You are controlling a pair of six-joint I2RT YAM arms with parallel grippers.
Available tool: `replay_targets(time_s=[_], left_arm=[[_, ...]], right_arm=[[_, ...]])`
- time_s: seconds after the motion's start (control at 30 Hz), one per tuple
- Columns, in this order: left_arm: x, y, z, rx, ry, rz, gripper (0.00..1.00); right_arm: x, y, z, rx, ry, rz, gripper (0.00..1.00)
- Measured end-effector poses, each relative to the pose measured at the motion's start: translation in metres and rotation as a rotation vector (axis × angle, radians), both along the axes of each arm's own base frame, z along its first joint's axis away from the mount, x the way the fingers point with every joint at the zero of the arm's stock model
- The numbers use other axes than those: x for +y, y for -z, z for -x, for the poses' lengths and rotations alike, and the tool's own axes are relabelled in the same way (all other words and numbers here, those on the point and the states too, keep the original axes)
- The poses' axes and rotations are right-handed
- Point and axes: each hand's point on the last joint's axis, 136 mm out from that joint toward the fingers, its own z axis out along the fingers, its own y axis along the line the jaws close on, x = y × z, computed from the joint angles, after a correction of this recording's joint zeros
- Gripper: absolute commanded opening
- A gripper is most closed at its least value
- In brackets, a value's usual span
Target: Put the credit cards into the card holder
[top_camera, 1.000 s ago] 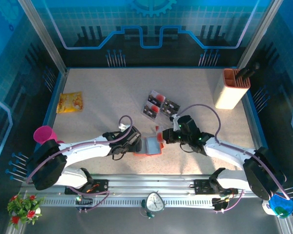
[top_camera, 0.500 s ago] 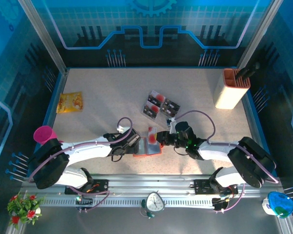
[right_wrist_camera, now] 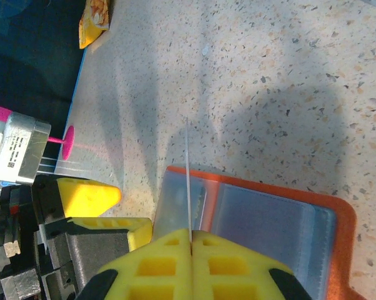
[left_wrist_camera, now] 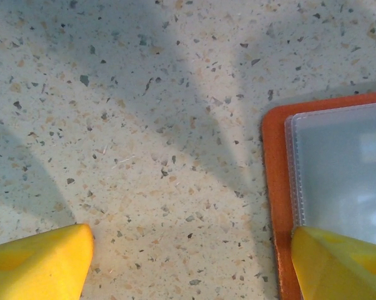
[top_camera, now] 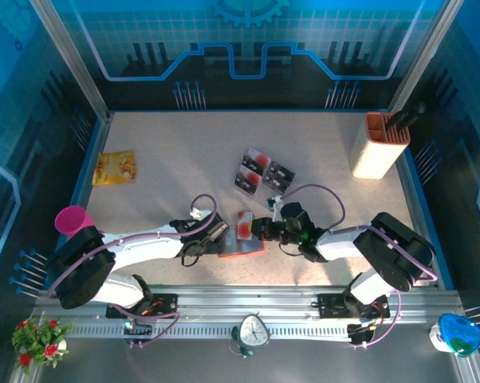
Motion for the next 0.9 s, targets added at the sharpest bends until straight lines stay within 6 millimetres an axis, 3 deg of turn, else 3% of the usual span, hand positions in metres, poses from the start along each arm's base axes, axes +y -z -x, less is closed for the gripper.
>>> replay_targets(time_s=[0.9], left_arm=[[0.001,0.003,0.001,0.008,-0.01,-0.009,0.83]], right_arm=[[0.004,0.012,0.003,0.041,0.004,-0.03,0.0]])
